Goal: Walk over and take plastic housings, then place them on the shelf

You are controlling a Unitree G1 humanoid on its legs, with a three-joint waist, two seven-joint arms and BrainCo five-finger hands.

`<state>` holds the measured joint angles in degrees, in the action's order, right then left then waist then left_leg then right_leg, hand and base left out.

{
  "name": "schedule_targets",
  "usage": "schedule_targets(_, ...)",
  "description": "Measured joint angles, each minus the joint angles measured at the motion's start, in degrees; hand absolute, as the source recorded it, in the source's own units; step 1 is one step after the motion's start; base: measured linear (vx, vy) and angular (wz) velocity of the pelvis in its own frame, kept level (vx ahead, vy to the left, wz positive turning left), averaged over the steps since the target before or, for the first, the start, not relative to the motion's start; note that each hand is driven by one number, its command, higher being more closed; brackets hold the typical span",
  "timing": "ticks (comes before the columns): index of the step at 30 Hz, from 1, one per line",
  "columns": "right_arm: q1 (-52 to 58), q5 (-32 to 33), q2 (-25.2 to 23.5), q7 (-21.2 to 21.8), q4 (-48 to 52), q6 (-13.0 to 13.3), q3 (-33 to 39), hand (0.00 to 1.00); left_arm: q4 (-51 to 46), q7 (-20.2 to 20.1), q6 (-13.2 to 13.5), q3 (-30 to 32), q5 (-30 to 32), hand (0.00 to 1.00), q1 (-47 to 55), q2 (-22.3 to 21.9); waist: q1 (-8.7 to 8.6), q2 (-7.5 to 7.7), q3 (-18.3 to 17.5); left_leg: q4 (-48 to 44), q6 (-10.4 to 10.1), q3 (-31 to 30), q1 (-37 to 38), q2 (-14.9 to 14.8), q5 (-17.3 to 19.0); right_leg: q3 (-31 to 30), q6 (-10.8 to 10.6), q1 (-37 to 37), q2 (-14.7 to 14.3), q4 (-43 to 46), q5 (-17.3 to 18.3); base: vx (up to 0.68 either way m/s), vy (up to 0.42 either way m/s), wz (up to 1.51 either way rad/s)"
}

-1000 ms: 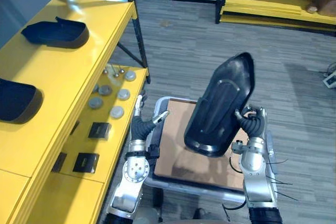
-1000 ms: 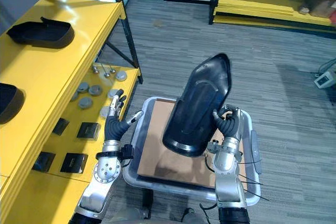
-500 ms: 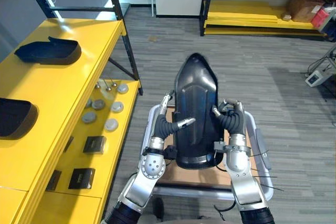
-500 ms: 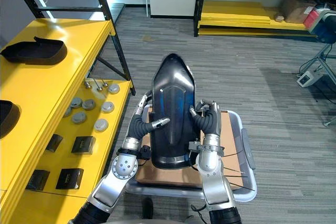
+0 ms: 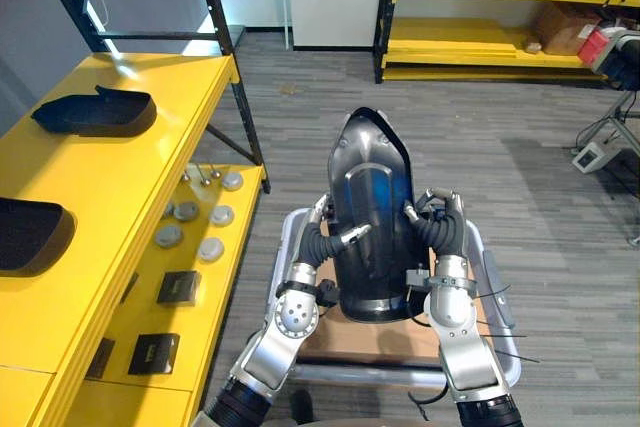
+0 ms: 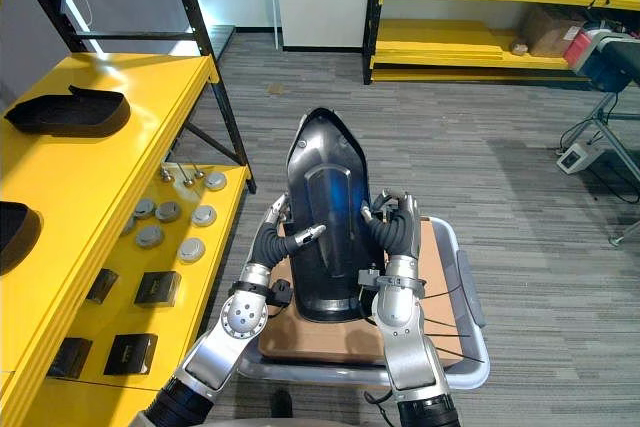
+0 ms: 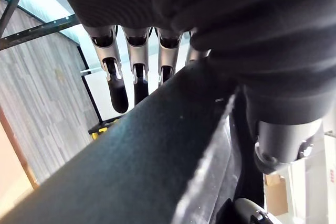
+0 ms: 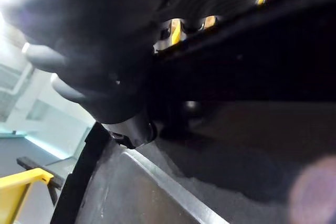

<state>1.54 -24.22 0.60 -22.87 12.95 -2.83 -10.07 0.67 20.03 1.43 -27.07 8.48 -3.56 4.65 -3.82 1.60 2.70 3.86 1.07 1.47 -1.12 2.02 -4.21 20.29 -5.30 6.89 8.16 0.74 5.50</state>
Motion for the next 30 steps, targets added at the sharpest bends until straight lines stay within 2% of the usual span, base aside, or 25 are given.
schedule_targets(2, 0.02, 0.05, -0.01, -0.1, 0.5, 0.0, -0.22, 1.0, 0.6, -0.03, 0.0, -0.3, -1.86, 1.0, -0.03, -0.08, -0.2, -0.01, -0.01, 0.02, 0.04, -0.01, 0.01, 0.0, -0.07, -0.01, 0.0, -0.02, 0.02, 0.04, 0.0, 0.0, 0.0, 0.0)
schedule_targets(3, 0.11, 0.05, -0.01, -0.4, 1.02, 0.0, -0.52, 0.0, 0.82, -0.03, 0.01, -0.35, -2.4, 1.0, -0.03, -0.12, -0.27, -0.01, -0.01, 0.05, 0.03, -0.01, 0.01, 0.0, -0.11, -0.02, 0.0, -0.03, 0.02, 0.05, 0.0, 0.0, 0.0, 0.0)
schedule_targets(10, 0.26, 2.51, -0.21, -0.14, 2.07, 0.71, -1.93, 0.0, 2.05, -0.03, 0.02, 0.12, -3.98, 1.0, 0.0, -0.09, -0.27, 0.0, -0.03, 0.17, 0.02, 0.02, 0.36, -0.02, -0.15, -0.11, 0.01, -0.14, 0.04, 0.1, 0.0, 0.0, 0.0, 0.0)
schedule_targets(15, 0.15, 8.29, 1.06, 4.54, 2.07, 2.97, -2.33, 0.0, 2.18, -1.17, 0.01, 3.13, -4.5, 1.0, 0.33, -0.02, -0.24, 0.01, -0.04, 0.19, 0.02, 0.12, 0.41, -0.04, -0.15, -0.22, 0.02, -0.17, 0.02, 0.1, -0.01, 0.0, 0.0, 0.0)
schedule_targets(19, -1.44, 16.71, 5.87, 10.64, 2.19, 5.92, -3.31, 0.0, 0.44, -2.42, 0.03, 7.49, -4.49, 1.0, 1.72, 0.12, -0.28, 0.01, -0.04, 0.2, 0.02, 0.36, 0.57, -0.11, -0.14, -0.55, 0.14, -0.15, -0.01, 0.09, -0.12, 0.0, 0.0, -0.02)
schedule_targets(22, -3.18, 23.28, 8.74, 14.44, 7.99, 8.99, -1.87, 0.0, -0.33, -2.61, 0.03, 9.6, -4.46, 1.0, 3.21, 0.18, -0.1, 0.02, -0.03, 0.23, 0.01, 0.43, 0.82, -0.24, -0.14, -0.66, 0.2, 0.01, 0.02, 0.1, -0.16, 0.0, 0.0, -0.02)
schedule_targets(26, -5.78, 29.04, 8.36, 16.94, 13.87, 13.96, 5.83, 0.0, -1.63, -2.75, 0.04, 12.69, -4.44, 1.0, 5.23, -0.02, -0.15, 0.03, -0.02, 0.23, 0.01, 0.59, 1.16, -0.34, -0.14, -0.77, 0.28, 0.28, -0.02, 0.13, -0.22, 0.0, 0.0, 0.0)
schedule_targets(28, -5.74, 31.57, 7.1, 16.81, 14.97, 14.97, 11.45, 0.0, -3.32, -2.77, 0.07, 14.29, -4.46, 1.0, 5.89, -0.12, -0.27, 0.05, -0.01, 0.22, 0.01, 0.61, 1.17, -0.34, -0.14, -0.76, 0.29, 0.29, -0.02, 0.15, -0.23, 0.0, 0.0, 0.0)
schedule_targets(30, -5.09, 34.17, 4.25, 15.34, 15.09, 15.87, 20.5, 0.0, -5.32, -2.67, 0.46, 16.69, -4.57, 1.0, 6.82, -0.86, -0.43, 0.05, -0.01, 0.22, 0.01, 0.65, 1.18, -0.33, -0.14, -0.75, 0.3, 0.3, 0.0, 0.15, -0.24, 0.0, 0.0, 0.0)
